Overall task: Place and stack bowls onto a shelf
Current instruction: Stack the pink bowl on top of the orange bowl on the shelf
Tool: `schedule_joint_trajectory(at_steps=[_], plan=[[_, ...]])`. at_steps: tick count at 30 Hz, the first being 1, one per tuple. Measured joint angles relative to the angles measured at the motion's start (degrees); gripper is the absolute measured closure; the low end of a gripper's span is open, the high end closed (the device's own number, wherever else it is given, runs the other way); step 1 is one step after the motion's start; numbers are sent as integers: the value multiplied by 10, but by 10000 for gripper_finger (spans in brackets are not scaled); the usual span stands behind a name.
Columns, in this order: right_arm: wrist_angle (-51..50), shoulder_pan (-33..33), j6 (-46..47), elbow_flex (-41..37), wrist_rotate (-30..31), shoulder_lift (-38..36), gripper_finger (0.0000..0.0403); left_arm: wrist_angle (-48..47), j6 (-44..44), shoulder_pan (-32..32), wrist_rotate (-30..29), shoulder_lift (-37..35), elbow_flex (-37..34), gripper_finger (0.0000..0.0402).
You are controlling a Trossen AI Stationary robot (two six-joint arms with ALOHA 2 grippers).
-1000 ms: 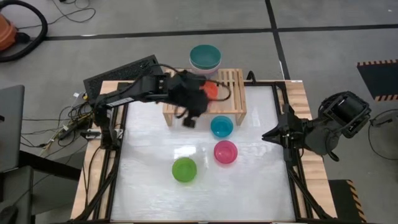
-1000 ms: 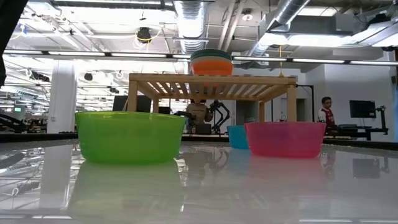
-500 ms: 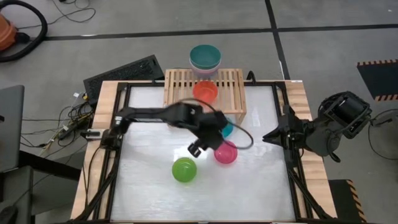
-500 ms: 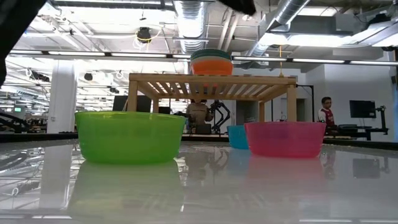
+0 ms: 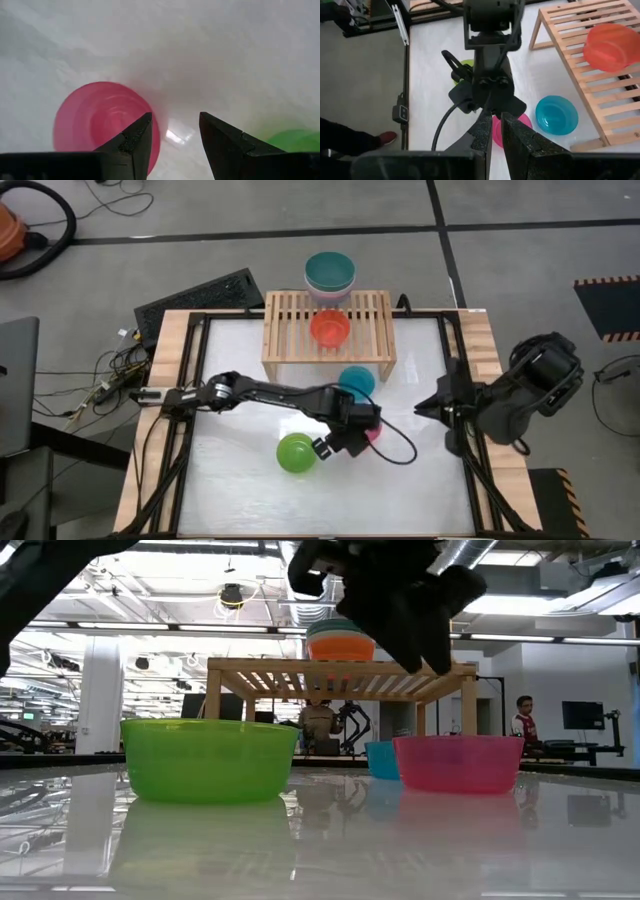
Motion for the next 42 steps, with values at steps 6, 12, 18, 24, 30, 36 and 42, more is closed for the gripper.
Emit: schedule_joint_trajectory(at_steps=[6, 12, 18, 24, 30, 36, 42], plan=[[0, 5, -5, 0, -3, 21, 334, 35, -14, 3, 7, 17, -12, 253], [4, 17, 18, 0, -4, 20, 334, 91, -25, 20, 4, 24, -40, 253], [4, 44, 40, 0, 8, 6, 334, 96, -41, 23, 10, 37, -42, 253], [0, 54, 44, 0, 21, 4, 334, 114, -72, 23, 12, 34, -50, 253], [0, 73, 44, 0, 29, 4, 334, 133, -104, 23, 2, 37, -89, 253], [0, 78, 45, 0, 31, 3, 334, 165, -126, 24, -35, 35, -106, 260], [0, 79, 46, 0, 31, 3, 334, 170, -145, 25, -24, 35, -136, 315]])
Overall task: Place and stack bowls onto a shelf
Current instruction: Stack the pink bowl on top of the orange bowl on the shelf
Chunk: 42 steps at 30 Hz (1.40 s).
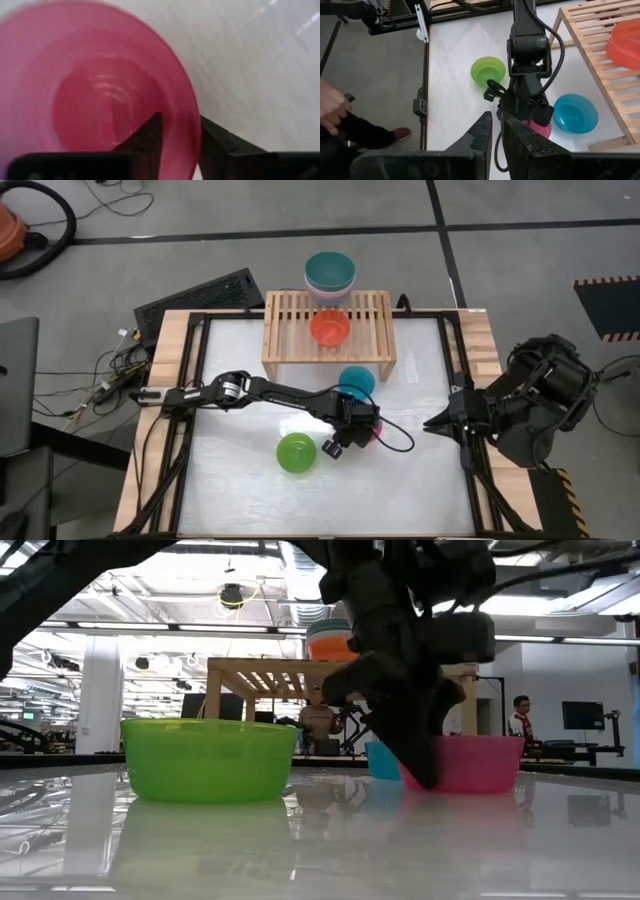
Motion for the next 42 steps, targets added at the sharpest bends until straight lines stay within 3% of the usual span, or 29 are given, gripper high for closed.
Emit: schedule_joint_trajectory(at_steps=[6, 13, 19, 21, 30, 42], plan=[[0, 0, 0, 0, 0, 0, 334, 4, -4, 0, 0, -1, 1, 393], [0, 2, -11, 0, -2, -4, 334, -26, -35, 0, 31, -2, 35, 401], [0, 18, -11, 0, 13, -31, 334, -124, -48, 1, 62, -4, 152, 401], [0, 28, -12, 0, 32, -38, 334, -122, -45, 1, 58, -20, 156, 401], [0, 56, -14, 0, 103, -74, 334, -140, -37, 14, -16, -122, 143, 401], [0, 42, -47, 0, 120, -82, 334, -203, 20, 61, -227, -228, 143, 401]])
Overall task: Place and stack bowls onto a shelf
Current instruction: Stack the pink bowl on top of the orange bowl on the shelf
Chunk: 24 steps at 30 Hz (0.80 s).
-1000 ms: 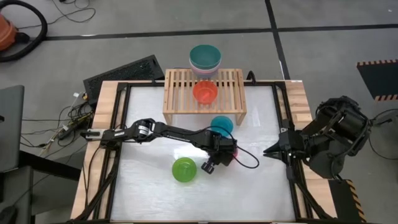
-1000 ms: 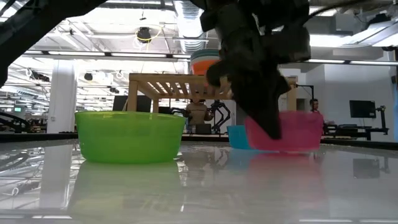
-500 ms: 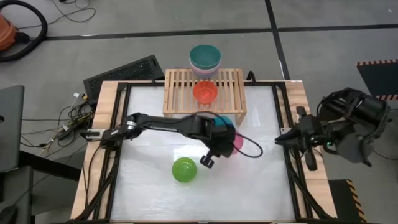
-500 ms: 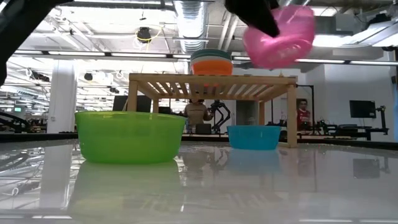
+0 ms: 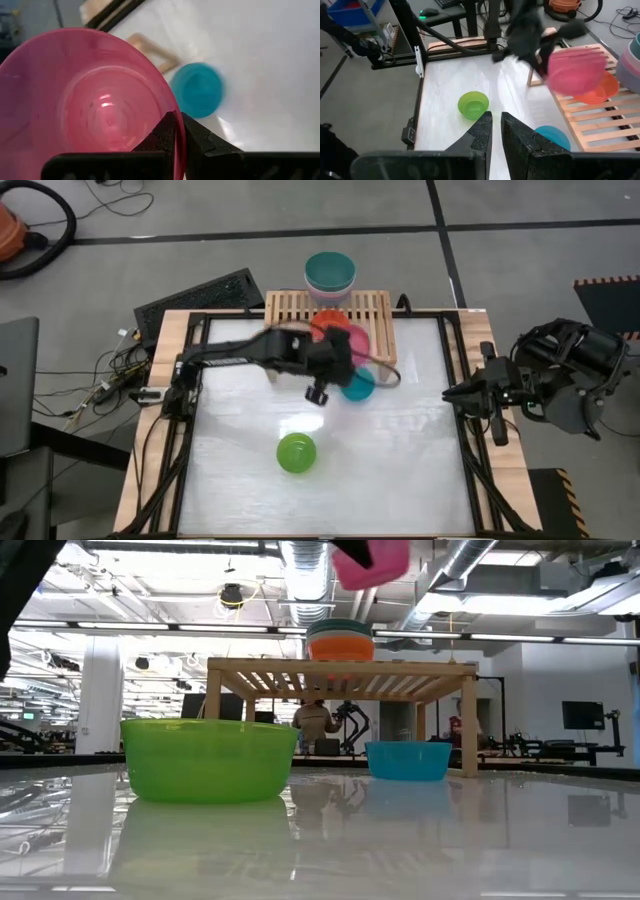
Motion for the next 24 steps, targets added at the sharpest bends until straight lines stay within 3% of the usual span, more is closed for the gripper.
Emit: schedule_joint_trajectory(at_steps=[7, 14, 18, 24], plan=[[0, -3, 0, 0, -1, -1, 334, -2, 5, 85, 7, -29, 0, 401], [0, -3, -2, 0, -1, -1, 334, -28, -14, 169, 119, -18, 0, 401], [0, -3, -1, 0, -2, -1, 334, -25, -18, 183, 157, 2, -9, 401], [0, -3, 0, 0, -3, 0, 334, -42, -6, 178, 158, 30, -10, 401]])
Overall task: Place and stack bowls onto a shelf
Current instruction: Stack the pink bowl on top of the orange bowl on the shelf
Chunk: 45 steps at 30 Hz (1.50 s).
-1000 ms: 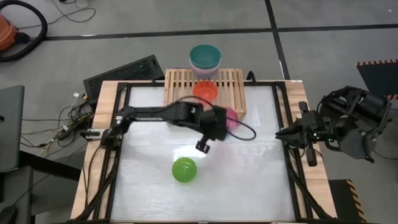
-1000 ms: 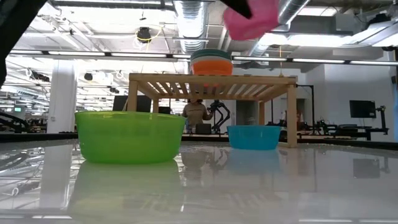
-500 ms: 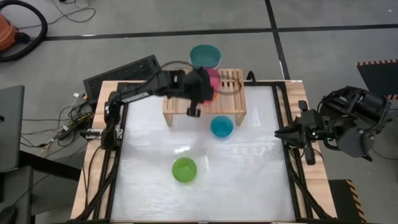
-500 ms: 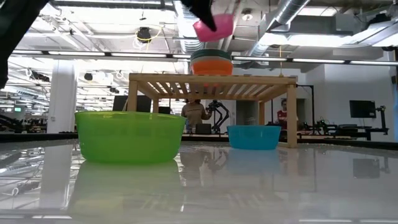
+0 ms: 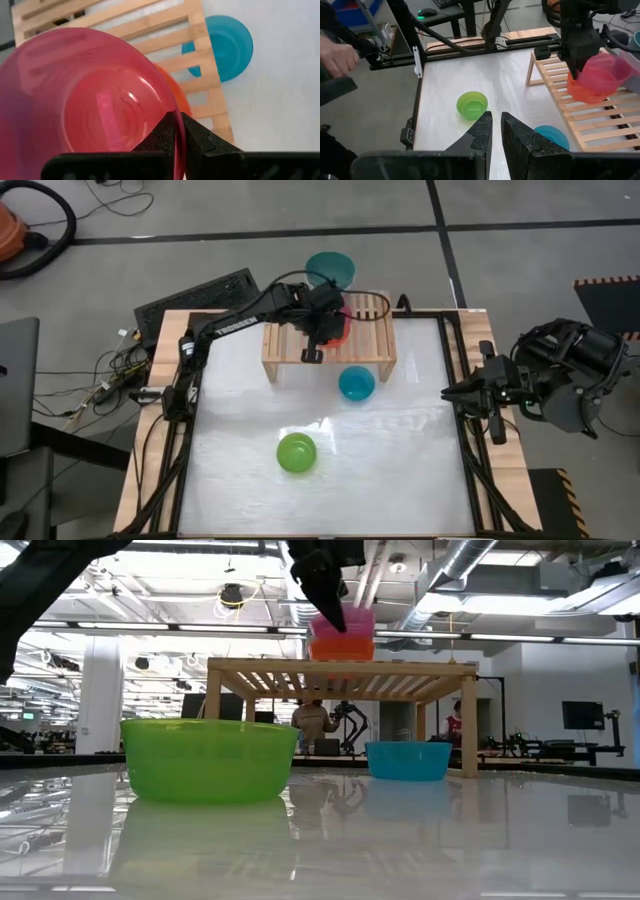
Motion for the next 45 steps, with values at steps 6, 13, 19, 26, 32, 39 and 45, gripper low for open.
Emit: schedule_joint_trajectory(at_steps=[6, 13, 19, 26, 32, 39, 45], plan=[[0, 0, 0, 0, 0, 0, 334, -4, 13, 5, 5, 0, 0, 401], [0, 1, -9, 0, 0, 0, 334, -19, 10, 11, 9, 0, 0, 401], [0, 1, -11, 0, 0, 0, 334, -29, 16, 11, 24, 0, 0, 401], [0, 1, -11, 0, 0, 0, 334, -31, 17, 12, 25, 0, 0, 401], [0, 1, -11, 0, 0, 0, 334, -21, 20, 13, 26, 0, 0, 401], [0, 0, -4, 0, 0, 0, 334, -24, 34, 12, 27, 0, 0, 398], [0, 1, -2, 0, 0, 0, 334, -21, 36, 12, 41, 0, 0, 372]])
